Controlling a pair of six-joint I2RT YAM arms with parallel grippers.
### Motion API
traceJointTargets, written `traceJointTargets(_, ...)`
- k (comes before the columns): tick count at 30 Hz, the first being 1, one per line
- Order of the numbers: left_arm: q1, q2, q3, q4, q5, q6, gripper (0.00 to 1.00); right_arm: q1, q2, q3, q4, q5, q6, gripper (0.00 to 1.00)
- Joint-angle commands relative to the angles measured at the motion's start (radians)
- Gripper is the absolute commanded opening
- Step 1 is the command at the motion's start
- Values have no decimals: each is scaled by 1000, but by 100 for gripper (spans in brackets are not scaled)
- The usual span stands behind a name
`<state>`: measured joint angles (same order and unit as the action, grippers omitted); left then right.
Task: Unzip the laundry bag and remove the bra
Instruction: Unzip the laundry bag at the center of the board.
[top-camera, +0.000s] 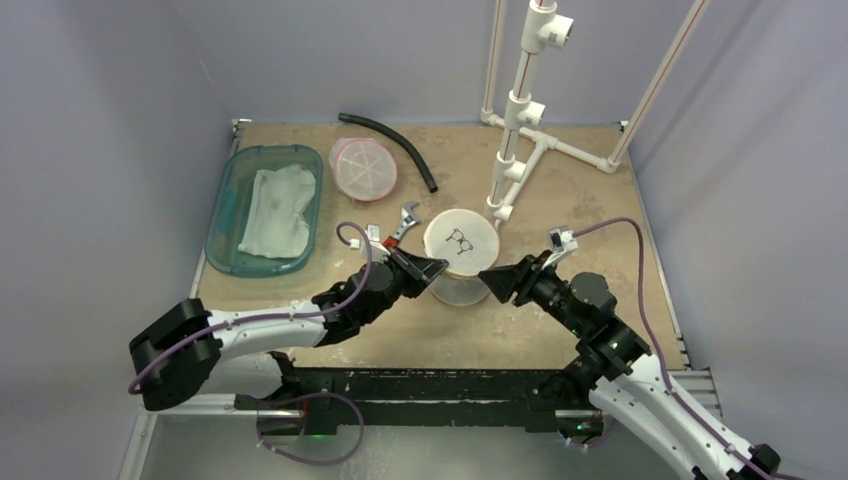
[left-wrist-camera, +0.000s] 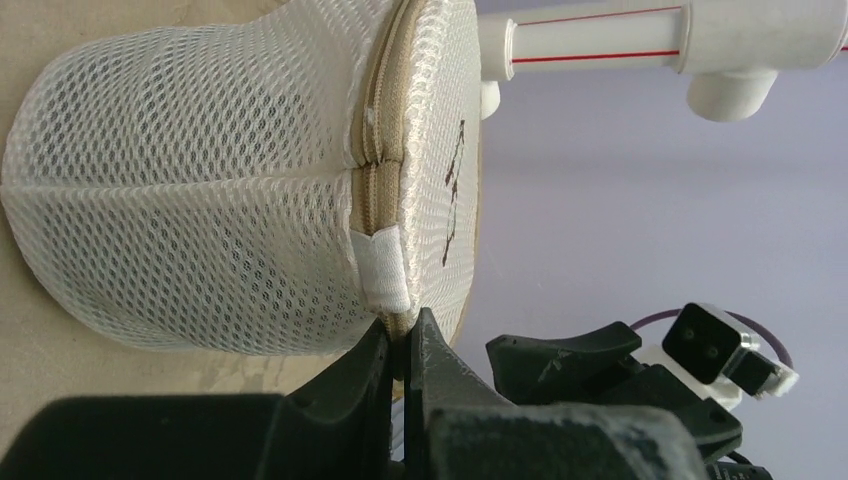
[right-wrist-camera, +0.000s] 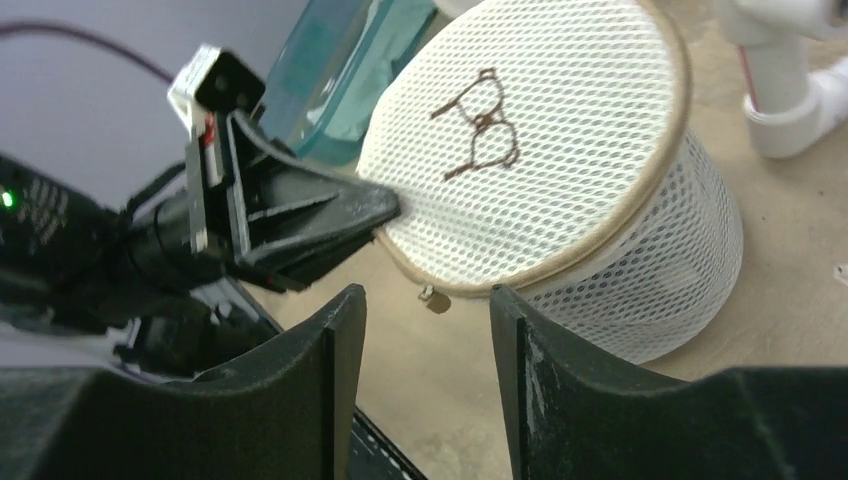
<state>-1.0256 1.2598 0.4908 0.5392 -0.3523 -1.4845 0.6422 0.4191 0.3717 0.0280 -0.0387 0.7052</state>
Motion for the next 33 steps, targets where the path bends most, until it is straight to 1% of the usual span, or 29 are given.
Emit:
traceJointTargets(1, 11, -64, 77, -194, -53, -74, 0, 2, 71, 55, 24, -163, -179, 50)
traceJointTargets(5, 16, -89, 119, -310, -86, -141, 0, 2, 159, 59, 61, -203, -204, 48)
traceJointTargets(8, 16, -93, 165, -410, -106, -166, 0, 7, 166, 62, 88, -196, -211, 50)
traceJointTargets(11, 16, -87, 198, -476, -122, -191, 0, 12, 193, 75, 97, -181, -225, 53)
traceJointTargets(15, 16, -72, 229, -532, -134, -225, 0, 23, 233, 86, 114, -157, -227, 54)
traceJointTargets(18, 16, -55, 270, -620, -153, -253, 0, 30, 264, 93, 126, -133, -229, 54)
traceJointTargets(23, 15, -41, 296, -626, -157, -254, 0, 33, 330, 130, 129, -100, -253, 52)
traceJointTargets(27, 15, -36, 305, -639, -160, -256, 0, 39, 348, 140, 154, -100, -247, 52)
traceJointTargets(33, 16, -37, 305, -641, -157, -258, 0, 52, 398, 148, 169, -107, -236, 48)
